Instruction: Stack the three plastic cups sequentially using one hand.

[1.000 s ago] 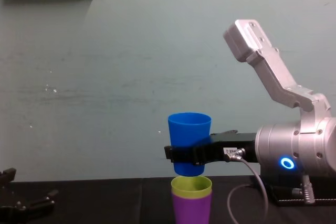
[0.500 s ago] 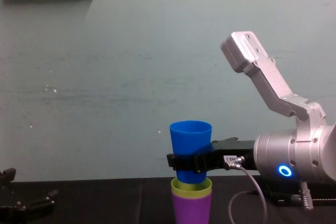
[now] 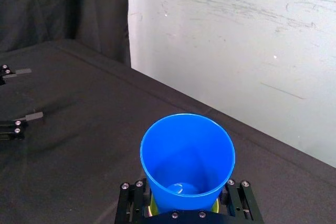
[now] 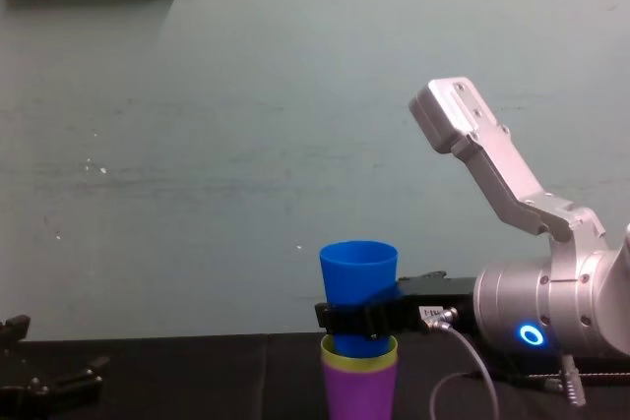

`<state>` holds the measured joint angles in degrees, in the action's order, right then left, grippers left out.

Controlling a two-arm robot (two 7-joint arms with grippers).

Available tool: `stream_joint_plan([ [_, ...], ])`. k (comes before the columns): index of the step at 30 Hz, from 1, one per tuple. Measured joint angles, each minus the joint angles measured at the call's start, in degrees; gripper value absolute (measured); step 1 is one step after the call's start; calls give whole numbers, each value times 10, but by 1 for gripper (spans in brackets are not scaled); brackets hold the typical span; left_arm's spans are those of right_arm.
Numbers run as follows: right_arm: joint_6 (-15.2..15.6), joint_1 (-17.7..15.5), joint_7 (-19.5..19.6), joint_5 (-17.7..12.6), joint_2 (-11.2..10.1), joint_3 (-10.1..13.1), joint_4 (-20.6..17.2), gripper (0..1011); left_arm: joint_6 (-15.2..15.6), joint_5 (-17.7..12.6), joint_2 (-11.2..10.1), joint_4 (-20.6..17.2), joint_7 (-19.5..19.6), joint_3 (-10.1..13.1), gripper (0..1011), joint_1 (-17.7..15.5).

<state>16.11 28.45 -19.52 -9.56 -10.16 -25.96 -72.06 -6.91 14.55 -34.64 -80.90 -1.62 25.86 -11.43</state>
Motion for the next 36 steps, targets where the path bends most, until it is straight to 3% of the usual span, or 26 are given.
stream_joint_plan([
  [21, -4, 0, 0, 4, 4, 5, 8, 716, 0, 0, 0, 0, 0, 0, 1000, 0],
  [31, -3, -1, 0, 4, 3, 4, 8, 985, 0, 0, 0, 0, 0, 0, 1000, 0],
  [36, -3, -1, 0, 4, 3, 4, 7, 1002, 0, 0, 0, 0, 0, 0, 1000, 0],
])
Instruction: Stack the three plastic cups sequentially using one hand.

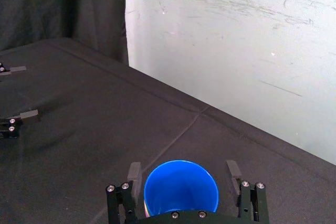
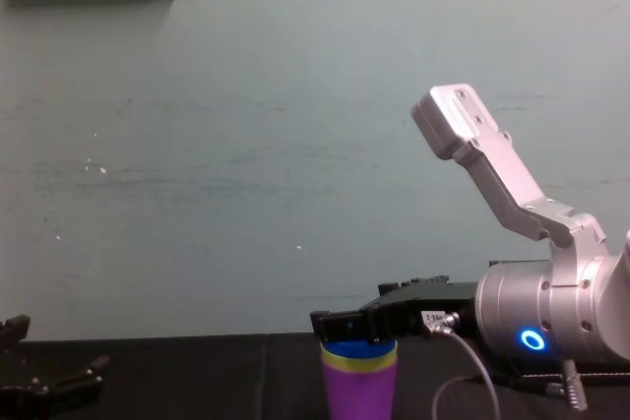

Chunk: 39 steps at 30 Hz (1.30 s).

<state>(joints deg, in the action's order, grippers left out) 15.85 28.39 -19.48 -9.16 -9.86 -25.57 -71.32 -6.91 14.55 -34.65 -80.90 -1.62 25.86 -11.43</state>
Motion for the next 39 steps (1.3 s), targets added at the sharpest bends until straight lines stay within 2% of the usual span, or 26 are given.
stream_joint_plan([
  [8, 0, 0, 0, 0, 0, 0, 0, 1003, 0, 0, 0, 0, 0, 0, 1001, 0],
  [13, -10, -15, 6, -1, -3, 8, -19, 1003, 0, 0, 0, 0, 0, 0, 1000, 0],
  [22, -31, -72, 26, -5, -21, 32, -89, 1003, 0, 0, 0, 0, 0, 0, 1000, 0],
  [29, -65, -144, 67, 9, -35, 59, -153, 1003, 0, 0, 0, 0, 0, 0, 1000, 0],
  [35, -107, -203, 114, 33, -31, 79, -173, 1003, 0, 0, 0, 0, 0, 0, 1000, 0],
  [39, -128, -223, 132, 43, -24, 87, -170, 1003, 0, 0, 0, 0, 0, 0, 1000, 0],
])
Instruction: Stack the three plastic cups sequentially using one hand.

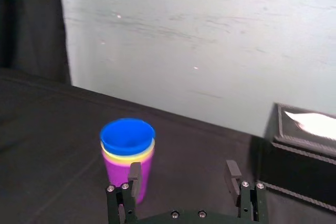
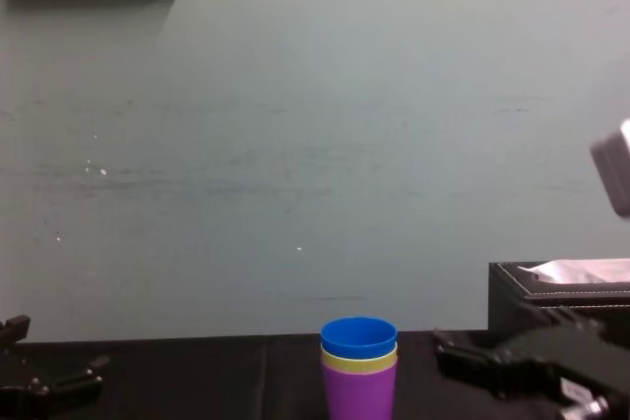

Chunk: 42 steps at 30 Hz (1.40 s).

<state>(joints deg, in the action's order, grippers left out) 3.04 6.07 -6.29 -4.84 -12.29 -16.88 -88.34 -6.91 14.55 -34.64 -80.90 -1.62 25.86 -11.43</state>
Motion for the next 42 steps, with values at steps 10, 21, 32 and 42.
stream_joint_plan([
  [10, -80, -40, 66, 42, 33, 22, 33, 1003, 0, 0, 0, 0, 0, 0, 1000, 0],
  [21, -89, -43, 78, 59, 42, 28, 43, 1003, 0, 0, 0, 0, 0, 0, 1000, 0],
  [32, -89, -43, 78, 57, 42, 27, 42, 1003, 0, 0, 0, 0, 0, 0, 1000, 0],
  [42, -88, -43, 78, 57, 42, 26, 41, 1003, 0, 0, 0, 0, 0, 0, 1000, 0],
])
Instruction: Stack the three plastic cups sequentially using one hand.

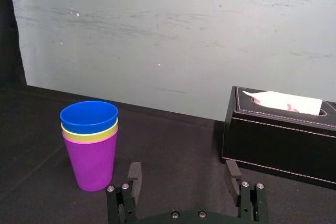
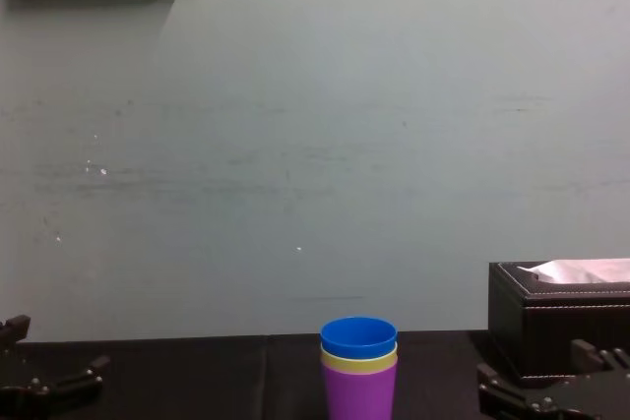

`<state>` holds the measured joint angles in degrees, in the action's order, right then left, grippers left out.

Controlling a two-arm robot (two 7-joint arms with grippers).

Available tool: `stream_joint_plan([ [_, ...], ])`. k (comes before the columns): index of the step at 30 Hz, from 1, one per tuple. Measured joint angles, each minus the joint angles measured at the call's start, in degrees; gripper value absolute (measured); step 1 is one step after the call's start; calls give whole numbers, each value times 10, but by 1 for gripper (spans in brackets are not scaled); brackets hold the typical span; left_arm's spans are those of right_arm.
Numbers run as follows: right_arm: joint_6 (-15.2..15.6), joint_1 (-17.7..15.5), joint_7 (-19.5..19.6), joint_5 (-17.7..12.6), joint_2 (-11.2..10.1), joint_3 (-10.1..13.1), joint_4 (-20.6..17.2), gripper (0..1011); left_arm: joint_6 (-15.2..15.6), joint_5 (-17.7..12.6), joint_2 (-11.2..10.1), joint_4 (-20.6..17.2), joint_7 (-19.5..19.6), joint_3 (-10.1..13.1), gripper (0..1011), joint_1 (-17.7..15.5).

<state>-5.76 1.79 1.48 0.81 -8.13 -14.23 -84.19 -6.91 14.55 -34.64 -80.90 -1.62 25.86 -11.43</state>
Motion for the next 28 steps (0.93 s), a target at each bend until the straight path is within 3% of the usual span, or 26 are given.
stream_joint_plan([
  [28, 1, 0, 0, -1, 0, 0, 0, 1003, 0, 0, 0, 0, 0, 0, 1000, 0],
])
